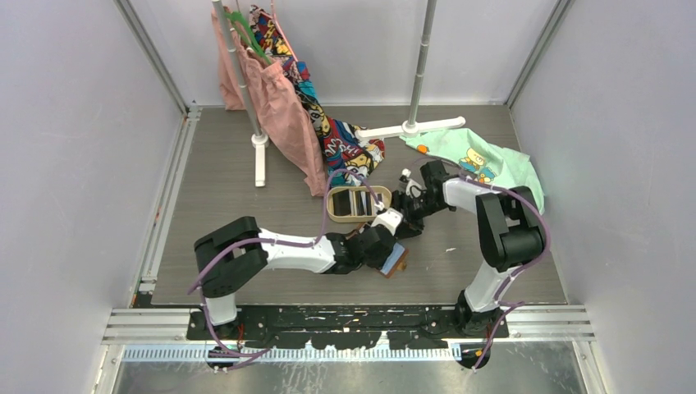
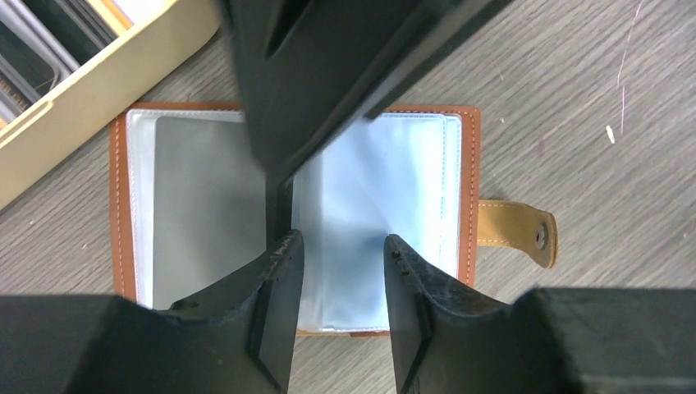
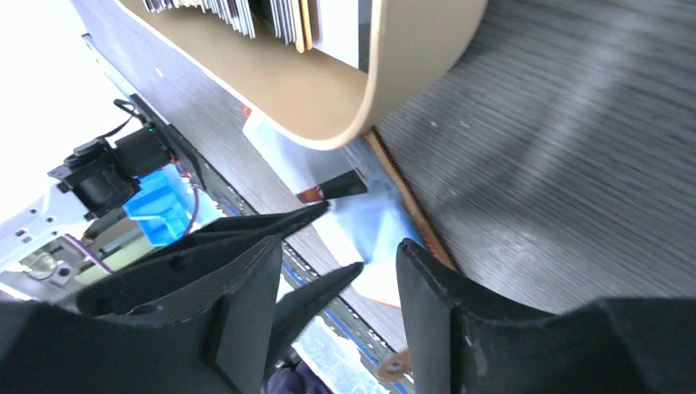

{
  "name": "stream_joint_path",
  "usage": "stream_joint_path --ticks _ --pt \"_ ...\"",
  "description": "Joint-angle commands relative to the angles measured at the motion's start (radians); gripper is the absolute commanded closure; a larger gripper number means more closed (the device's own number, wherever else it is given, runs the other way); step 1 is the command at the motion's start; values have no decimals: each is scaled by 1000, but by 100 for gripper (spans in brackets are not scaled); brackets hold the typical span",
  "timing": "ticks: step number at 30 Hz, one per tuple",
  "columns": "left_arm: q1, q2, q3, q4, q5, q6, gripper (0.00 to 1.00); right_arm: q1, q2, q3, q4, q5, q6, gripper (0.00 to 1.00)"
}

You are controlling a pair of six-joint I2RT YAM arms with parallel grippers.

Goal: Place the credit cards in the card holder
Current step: Insert the credit card into the card holder.

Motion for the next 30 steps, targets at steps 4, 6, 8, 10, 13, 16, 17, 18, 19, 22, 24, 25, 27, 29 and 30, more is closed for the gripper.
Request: stream_joint_path --ticks 4,6,8,10,13,16,17,18,19,22,24,25,27,29,30 --pt "12 -275 -153 159 65 114 58 -30 -132 57 -103 84 -183 53" --pt "11 -347 -211 182 52 153 58 -29 -183 56 -114 83 -268 65" --pt "12 -414 -279 201 24 180 47 -9 -248 46 -121 85 -386 77" --pt "20 -468 -339 223 -15 203 30 33 -313 18 -105 92 -502 87" --pt "61 -529 -420 253 6 191 6 136 -396 -43 -70 128 -727 99" --pt "181 -566 -468 269 196 108 8 255 -431 -78 -49 227 -952 99" --pt "212 -574 -491 294 249 81 10 290 -430 -89 -31 255 -1006 99" --pt "243 -582 -515 327 299 58 12 322 -423 -99 -17 284 -1057 99" --pt "269 -589 -538 358 330 33 13 349 -408 -105 -7 310 -1105 99" --pt "335 -589 -594 448 433 -30 19 394 -342 -91 36 381 -1140 99" --pt "374 -567 -615 485 476 -65 24 407 -292 -78 55 407 -1139 99" --pt "390 -553 -621 504 499 -81 27 416 -273 -74 68 420 -1136 99" --pt "423 -522 -635 561 543 -116 30 436 -241 -68 83 456 -1141 99" --pt "456 -488 -652 623 591 -155 30 447 -217 -63 94 479 -1142 99" --pt "475 -469 -659 649 611 -173 30 450 -208 -63 104 491 -1137 99"
